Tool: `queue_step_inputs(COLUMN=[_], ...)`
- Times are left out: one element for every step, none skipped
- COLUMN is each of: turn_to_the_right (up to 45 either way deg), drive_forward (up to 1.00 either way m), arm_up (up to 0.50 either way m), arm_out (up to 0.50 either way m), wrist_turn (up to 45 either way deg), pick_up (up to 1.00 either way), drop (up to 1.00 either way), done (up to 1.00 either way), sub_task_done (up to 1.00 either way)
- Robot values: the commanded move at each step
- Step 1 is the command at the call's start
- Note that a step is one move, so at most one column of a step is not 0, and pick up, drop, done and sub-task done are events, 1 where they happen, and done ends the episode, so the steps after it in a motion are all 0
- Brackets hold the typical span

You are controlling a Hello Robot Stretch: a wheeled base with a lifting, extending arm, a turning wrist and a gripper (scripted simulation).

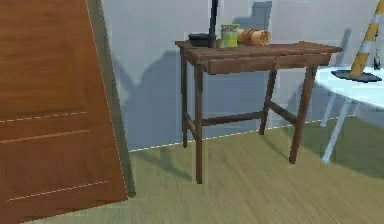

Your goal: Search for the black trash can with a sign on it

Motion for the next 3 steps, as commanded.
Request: queue_step_inputs(turn_to_the_right=[-9.0, 0.0, -45.0], drive_forward=[0.00, 0.05, 0.00], arm_up=[0.00, 0.00, 0.00], arm_out=[0.00, 0.00, 0.00], wrist_turn=[0.0, 0.0, 0.0], pick_up=[0.00, 0.00, 0.00], drop=[0.00, 0.00, 0.00], done=[0.00, 0.00, 0.00], sub_task_done=[0.00, 0.00, 0.00])
